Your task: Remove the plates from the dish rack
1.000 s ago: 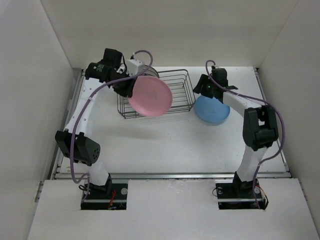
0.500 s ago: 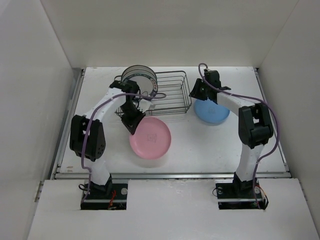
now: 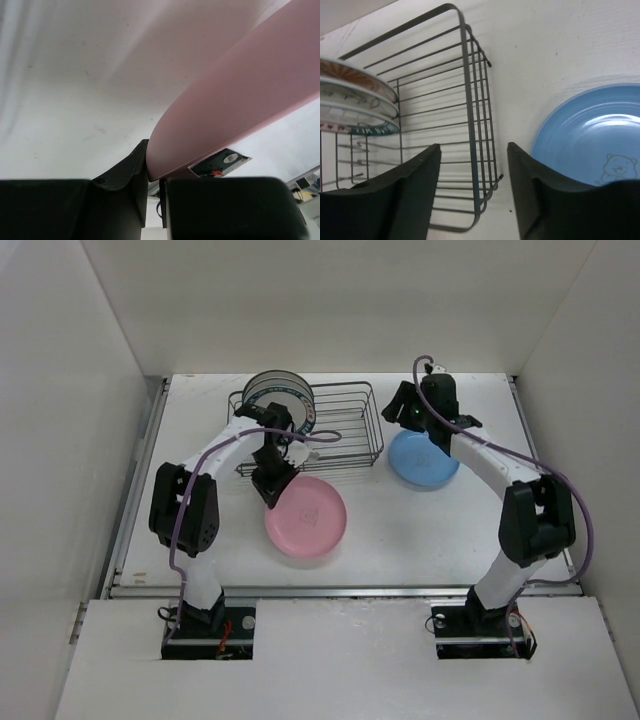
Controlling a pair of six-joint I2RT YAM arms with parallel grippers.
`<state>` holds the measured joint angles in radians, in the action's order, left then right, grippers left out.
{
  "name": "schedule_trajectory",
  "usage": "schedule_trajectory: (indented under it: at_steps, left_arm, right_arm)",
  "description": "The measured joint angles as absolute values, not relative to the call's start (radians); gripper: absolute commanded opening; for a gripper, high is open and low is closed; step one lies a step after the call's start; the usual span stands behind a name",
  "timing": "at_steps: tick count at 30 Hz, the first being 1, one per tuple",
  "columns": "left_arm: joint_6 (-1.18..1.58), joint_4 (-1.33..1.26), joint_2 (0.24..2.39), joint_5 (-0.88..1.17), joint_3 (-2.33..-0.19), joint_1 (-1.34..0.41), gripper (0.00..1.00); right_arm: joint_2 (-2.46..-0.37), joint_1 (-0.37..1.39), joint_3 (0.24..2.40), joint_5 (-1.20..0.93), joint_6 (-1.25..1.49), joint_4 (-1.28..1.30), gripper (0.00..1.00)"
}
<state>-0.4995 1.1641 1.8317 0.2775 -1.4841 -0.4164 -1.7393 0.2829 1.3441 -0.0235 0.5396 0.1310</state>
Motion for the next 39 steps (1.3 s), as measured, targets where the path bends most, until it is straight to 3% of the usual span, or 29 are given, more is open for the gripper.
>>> schedule_trajectory:
  at_steps: [1, 5, 9, 15, 18, 21, 22, 24, 26, 27, 30, 39]
  left_arm:
    - [-0.496, 1.164, 1.832, 0.282, -1.499, -0.416, 0.0]
    - [-0.488, 1.17, 1.832, 0.295, -1.546, -0.416, 0.0]
    - [-0.464, 1.171, 1.832, 0.306, -1.588, -0.416, 0.0]
    - [-0.404, 1.16, 1.852, 0.34, -1.684, -0.406, 0.0]
    - [-0.383, 1.145, 1.856, 0.352, -1.699, -0.404, 0.0]
    - [-0.373, 1.142, 1.856, 0.354, -1.702, -0.402, 0.0]
    - [-0.376, 1.139, 1.856, 0.339, -1.702, -0.402, 0.0]
    - [-0.376, 1.135, 1.856, 0.329, -1.702, -0.402, 0.0]
    - [-0.369, 1.123, 1.854, 0.31, -1.701, -0.403, 0.12]
    - [-0.362, 1.112, 1.854, 0.308, -1.701, -0.403, 0.4]
    - [-0.334, 1.085, 1.841, 0.295, -1.701, -0.402, 0.99]
    - [-0.207, 0.977, 1.661, 0.127, -1.702, -0.362, 1.0]
  right_arm:
    - [-1.716, 0.282, 1.324, -0.043, 0.514, 0.117, 0.72]
    - [-1.559, 0.29, 1.187, -0.184, 0.401, 0.075, 0.8]
    - [-1.469, 0.377, 1.18, -0.311, 0.228, 0.103, 0.8]
    - [-1.497, 0.568, 1.172, -0.425, 0.095, 0.188, 0.77]
    - [-1.539, 0.577, 1.155, -0.426, 0.081, 0.211, 0.53]
    - [-1.572, 0.568, 1.14, -0.428, 0.086, 0.221, 0.08]
    - [-1.575, 0.568, 1.138, -0.429, 0.098, 0.223, 0.0]
    - [-1.575, 0.569, 1.137, -0.417, 0.112, 0.22, 0.0]
    - [-1.573, 0.569, 1.137, -0.411, 0.13, 0.215, 0.0]
    - [-1.571, 0.563, 1.137, -0.405, 0.14, 0.212, 0.0]
    - [-1.563, 0.539, 1.137, -0.384, 0.186, 0.206, 0.0]
    - [-1.477, 0.196, 1.115, -0.377, 0.482, 0.085, 0.0]
